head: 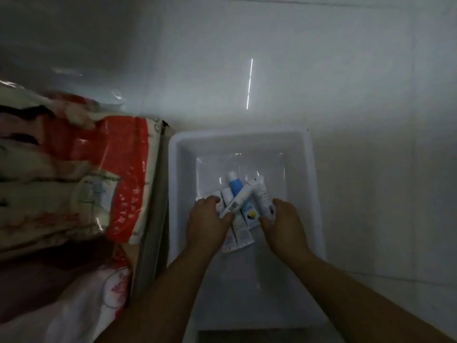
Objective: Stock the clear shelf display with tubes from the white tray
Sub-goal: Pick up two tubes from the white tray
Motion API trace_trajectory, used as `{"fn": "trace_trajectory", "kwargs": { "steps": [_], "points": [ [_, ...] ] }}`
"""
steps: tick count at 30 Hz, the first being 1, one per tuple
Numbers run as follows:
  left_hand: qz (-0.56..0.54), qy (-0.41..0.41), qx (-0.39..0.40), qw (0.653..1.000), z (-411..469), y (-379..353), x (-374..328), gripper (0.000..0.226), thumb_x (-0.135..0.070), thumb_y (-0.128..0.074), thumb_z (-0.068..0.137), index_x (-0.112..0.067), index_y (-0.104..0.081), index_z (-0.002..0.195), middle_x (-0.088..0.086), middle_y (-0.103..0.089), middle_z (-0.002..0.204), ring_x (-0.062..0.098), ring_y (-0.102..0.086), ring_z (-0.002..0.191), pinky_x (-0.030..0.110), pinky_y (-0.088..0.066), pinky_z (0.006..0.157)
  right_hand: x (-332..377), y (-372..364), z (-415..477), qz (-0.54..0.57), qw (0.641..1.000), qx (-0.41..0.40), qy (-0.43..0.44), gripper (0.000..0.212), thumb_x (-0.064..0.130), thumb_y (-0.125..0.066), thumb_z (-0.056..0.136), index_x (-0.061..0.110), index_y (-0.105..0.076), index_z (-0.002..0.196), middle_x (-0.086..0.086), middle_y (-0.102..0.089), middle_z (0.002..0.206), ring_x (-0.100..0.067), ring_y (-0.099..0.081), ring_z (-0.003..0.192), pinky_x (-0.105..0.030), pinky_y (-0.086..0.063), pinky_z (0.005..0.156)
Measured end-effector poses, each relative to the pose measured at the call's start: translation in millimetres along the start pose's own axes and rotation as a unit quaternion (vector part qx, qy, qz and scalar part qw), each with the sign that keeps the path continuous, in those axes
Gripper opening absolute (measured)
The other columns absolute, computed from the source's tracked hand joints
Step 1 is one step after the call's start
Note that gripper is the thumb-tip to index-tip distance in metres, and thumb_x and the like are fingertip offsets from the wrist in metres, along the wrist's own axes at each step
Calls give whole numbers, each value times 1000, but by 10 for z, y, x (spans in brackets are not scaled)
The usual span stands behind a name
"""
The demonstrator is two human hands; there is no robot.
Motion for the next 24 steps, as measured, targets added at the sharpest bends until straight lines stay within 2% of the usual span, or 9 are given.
{"fn": "trace_trajectory", "kwargs": {
  "steps": [2, 4, 8, 14, 16, 20, 22, 24],
  "points": [
    [33, -13, 8, 999, 105, -126, 59, 49, -47, -71, 79, -19, -63, 119, 5, -64, 114, 22, -62, 100, 33, -52, 77, -72, -97, 120, -21, 1000, -12, -8, 42, 32, -68, 82, 16, -56, 118, -7, -60, 111, -26, -60, 99, -38, -52, 85],
    [64, -12, 21, 998, 155, -221, 121, 49, -52, -69, 78, -21, -63, 116, 4, -65, 110, 22, -63, 98, 36, -54, 74, -153, -200, 204, -37, 999, -2, -33, 36, 30, -68, 81, 15, -57, 112, -9, -60, 106, -27, -60, 94, -42, -53, 81],
    [92, -25, 14, 995, 207, -343, 186, 48, -51, -69, 77, -21, -63, 114, 4, -65, 109, 22, -64, 96, 39, -57, 75, -264, -322, 291, -50, 998, -9, -33, 28, 31, -68, 77, 19, -60, 100, -6, -63, 97, -25, -62, 86, -43, -56, 76],
    [86, -43, 29, 995, 256, -433, 215, 38, -43, -66, 83, -20, -64, 113, 5, -63, 112, 22, -61, 99, 41, -56, 78, -320, -329, 347, -11, 999, 5, -45, 25, 28, -66, 79, 19, -62, 102, -7, -65, 96, -22, -64, 83, -43, -58, 75],
    [72, -44, 30, 996, 237, -385, 213, 36, -41, -65, 84, -20, -64, 114, 5, -60, 113, 21, -61, 99, 38, -55, 77, -308, -263, 332, 19, 998, 17, -56, 26, 25, -65, 81, 16, -65, 105, -9, -69, 98, -21, -66, 84, -39, -58, 77],
    [47, -100, 4, 994, 113, -152, 177, 33, -37, -64, 88, -18, -65, 116, 5, -60, 112, 18, -58, 98, 24, -39, 72, -131, 1, 180, 126, 988, 45, -77, 34, 15, -65, 86, 11, -62, 120, -5, -69, 109, -14, -62, 92, -23, -49, 77],
    [41, -132, -4, 990, 13, 82, 92, 31, -33, -64, 88, -18, -65, 115, 4, -64, 107, 15, -56, 90, 25, -40, 73, 20, 213, 60, 190, 975, 55, -100, 36, 15, -62, 89, 12, -58, 125, -2, -66, 112, -14, -61, 96, -18, -47, 72],
    [56, -183, -28, 981, -99, 394, -48, 26, -30, -66, 86, -18, -68, 110, 3, -70, 100, 14, -57, 83, 29, -45, 73, 238, 489, -67, 249, 958, 77, -120, 32, 15, -59, 91, 14, -58, 123, -2, -66, 110, -14, -64, 93, -22, -53, 73]
  ]
}}
Point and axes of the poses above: each hand's wrist, its own z-axis towards the middle knuckle, its own y-axis out of the back of the hand, x = y × z, the point moved 1 cm from there along z, towards the middle knuckle
